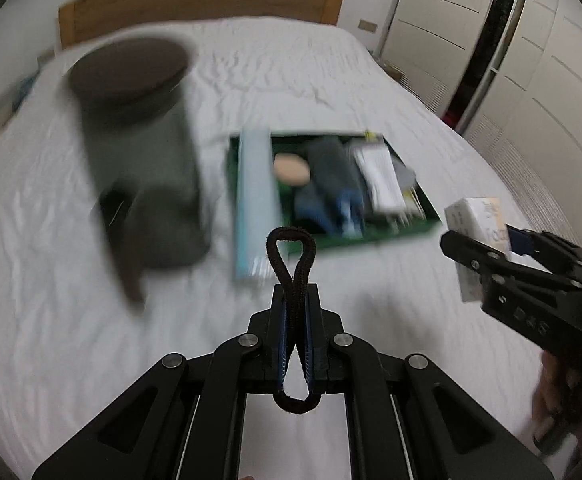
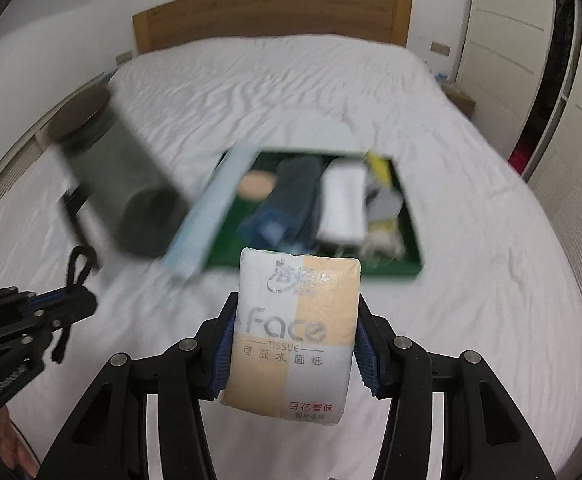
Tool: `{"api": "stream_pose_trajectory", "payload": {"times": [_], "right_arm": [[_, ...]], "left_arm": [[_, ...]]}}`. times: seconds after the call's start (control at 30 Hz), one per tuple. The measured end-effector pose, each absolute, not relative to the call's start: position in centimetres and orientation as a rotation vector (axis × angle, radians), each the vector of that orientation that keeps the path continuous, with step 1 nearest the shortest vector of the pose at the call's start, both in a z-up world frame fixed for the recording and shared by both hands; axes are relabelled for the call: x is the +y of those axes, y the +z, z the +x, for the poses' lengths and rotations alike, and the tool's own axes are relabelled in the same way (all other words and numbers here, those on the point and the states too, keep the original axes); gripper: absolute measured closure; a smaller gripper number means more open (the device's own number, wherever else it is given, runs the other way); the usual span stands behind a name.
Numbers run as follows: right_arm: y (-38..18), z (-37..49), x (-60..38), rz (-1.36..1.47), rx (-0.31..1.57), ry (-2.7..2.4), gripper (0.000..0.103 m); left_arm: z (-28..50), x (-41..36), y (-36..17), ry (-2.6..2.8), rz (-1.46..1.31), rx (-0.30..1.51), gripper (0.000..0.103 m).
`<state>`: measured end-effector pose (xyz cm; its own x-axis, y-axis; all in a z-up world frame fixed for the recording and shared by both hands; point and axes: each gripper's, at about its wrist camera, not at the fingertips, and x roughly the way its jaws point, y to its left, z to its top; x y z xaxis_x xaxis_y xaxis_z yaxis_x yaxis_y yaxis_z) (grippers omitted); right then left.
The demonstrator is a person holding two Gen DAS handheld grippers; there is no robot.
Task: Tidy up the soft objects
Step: 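Carry the hair tie and tissue pack into the green tray with both tools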
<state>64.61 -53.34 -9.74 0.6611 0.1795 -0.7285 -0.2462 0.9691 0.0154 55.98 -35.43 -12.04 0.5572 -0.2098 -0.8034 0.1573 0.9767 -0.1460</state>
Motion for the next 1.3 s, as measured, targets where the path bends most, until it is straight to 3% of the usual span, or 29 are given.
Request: {"api": "stream_pose_trajectory", "payload": {"times": [0.43, 1.3], "right_arm": [[-14.2, 76.8, -54.6, -0.045, 0.812, 0.233, 0.053], [-19.0, 82.5, -52.4, -0.115, 0.875, 0.246, 0.052]], "left_arm": [[69.5, -40.8, -15.9, -0.057, -0.039, 0.963, 0.098], [72.6, -42.1, -20.1, -0.031, -0.001, 1.036, 0.097]]}}
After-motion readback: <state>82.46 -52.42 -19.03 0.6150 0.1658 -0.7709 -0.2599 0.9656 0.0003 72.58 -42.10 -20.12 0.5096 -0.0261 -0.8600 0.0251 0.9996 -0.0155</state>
